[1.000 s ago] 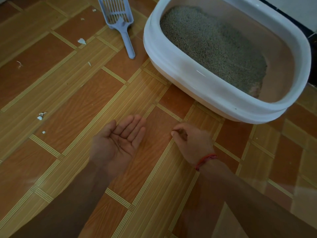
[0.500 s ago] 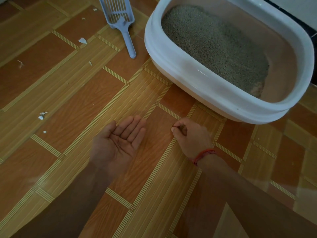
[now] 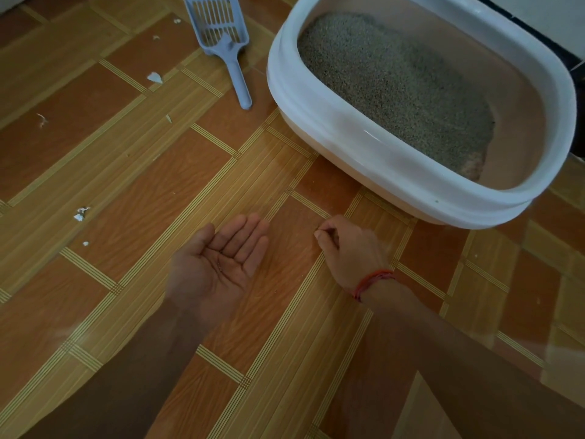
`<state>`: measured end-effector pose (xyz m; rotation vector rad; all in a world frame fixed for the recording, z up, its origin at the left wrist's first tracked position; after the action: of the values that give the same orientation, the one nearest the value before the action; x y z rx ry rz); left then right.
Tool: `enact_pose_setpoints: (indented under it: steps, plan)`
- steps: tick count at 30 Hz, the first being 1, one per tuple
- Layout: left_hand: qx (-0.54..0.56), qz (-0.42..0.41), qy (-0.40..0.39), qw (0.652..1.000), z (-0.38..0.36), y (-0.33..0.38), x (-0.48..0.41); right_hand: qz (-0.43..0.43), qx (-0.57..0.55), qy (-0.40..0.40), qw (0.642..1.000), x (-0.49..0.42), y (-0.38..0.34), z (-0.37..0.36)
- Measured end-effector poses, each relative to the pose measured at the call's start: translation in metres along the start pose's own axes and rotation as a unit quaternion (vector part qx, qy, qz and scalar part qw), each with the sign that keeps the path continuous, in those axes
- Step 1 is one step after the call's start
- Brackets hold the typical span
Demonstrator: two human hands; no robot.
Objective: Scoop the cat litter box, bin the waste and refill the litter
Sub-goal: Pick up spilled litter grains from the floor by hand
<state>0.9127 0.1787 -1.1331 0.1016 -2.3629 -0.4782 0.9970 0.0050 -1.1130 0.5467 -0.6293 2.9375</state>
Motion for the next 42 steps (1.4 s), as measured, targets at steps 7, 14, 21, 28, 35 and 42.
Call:
enact_pose_setpoints:
  steps: [7,14,21,28,35,42]
  plan:
    - [-0.006,0.014,-0.015,1.000,0.005,-0.006,0.000,0.135,-0.100,-0.023,0.985,0.059,-0.072,0.004]
    - [-0.012,0.073,-0.057,0.996,-0.001,-0.017,0.011,0.219,-0.049,-0.055,0.973,0.081,-0.115,-0.020]
    - [-0.016,0.052,-0.053,0.997,-0.004,-0.012,0.011,0.234,-0.061,-0.037,0.970,0.082,-0.111,-0.014]
    - [-0.002,0.002,0.002,1.000,0.003,-0.001,0.006,0.121,-0.069,0.031,0.990,0.041,-0.042,0.006]
    - [-0.005,-0.006,0.004,1.000,0.001,0.003,0.004,-0.007,0.000,0.041,0.999,0.001,0.006,0.011]
    - [-0.011,-0.006,0.001,1.000,0.002,0.004,0.004,0.000,0.002,0.030,1.000,-0.002,-0.002,0.005]
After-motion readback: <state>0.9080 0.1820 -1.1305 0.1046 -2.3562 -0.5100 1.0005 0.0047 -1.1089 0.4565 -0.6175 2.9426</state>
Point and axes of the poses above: each hand's wrist, its own x-axis away from the middle knuckle, its own z-axis out of the back of the hand, y = z × x, the point moved 8 cm from there along -x, towards the middle knuckle, and after that the axes turned 14 degrees about -z, right-handed, at the moved point
